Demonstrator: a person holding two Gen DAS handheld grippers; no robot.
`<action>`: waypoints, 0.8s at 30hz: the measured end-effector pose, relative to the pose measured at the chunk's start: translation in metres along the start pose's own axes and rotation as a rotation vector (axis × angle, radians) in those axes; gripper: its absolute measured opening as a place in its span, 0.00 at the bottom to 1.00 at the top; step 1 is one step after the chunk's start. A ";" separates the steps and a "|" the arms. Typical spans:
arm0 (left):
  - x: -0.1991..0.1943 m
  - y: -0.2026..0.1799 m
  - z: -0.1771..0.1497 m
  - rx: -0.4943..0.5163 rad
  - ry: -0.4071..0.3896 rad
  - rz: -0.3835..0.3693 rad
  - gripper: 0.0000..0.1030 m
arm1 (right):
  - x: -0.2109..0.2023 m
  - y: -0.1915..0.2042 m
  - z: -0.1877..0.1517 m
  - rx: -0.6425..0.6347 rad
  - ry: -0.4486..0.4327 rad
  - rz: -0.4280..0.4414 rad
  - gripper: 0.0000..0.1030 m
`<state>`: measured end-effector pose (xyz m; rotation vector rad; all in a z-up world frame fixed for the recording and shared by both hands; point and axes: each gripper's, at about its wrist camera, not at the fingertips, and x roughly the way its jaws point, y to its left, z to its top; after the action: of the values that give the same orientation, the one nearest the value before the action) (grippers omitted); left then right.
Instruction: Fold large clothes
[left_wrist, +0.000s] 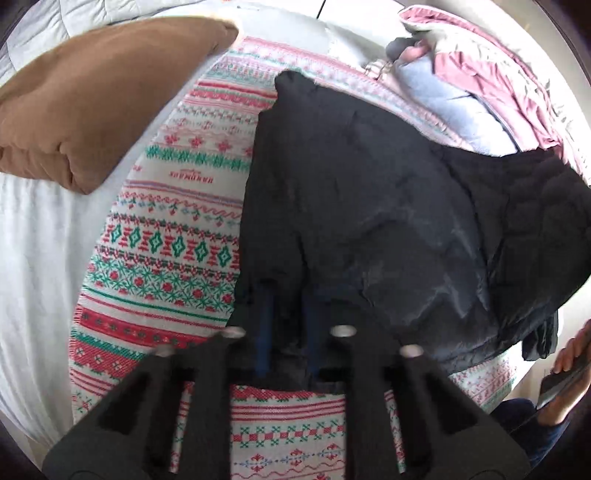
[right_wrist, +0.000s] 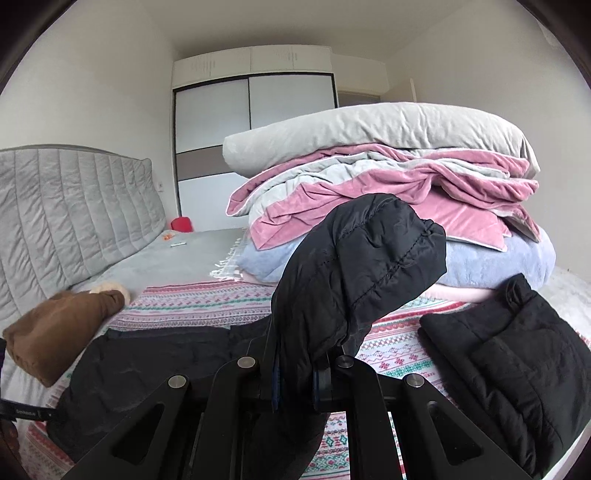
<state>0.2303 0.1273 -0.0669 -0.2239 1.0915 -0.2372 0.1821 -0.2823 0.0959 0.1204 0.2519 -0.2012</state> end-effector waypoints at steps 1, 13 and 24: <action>0.001 -0.002 0.001 0.008 0.000 -0.005 0.08 | -0.002 0.011 0.001 -0.030 -0.017 0.005 0.11; 0.004 0.005 0.014 -0.026 -0.013 -0.099 0.05 | -0.008 0.220 -0.080 -0.723 -0.078 0.296 0.11; 0.006 0.030 0.019 -0.108 0.017 -0.202 0.06 | 0.021 0.269 -0.148 -0.929 0.050 0.374 0.16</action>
<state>0.2526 0.1555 -0.0721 -0.4304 1.0999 -0.3613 0.2240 -0.0034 -0.0270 -0.7466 0.3460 0.3021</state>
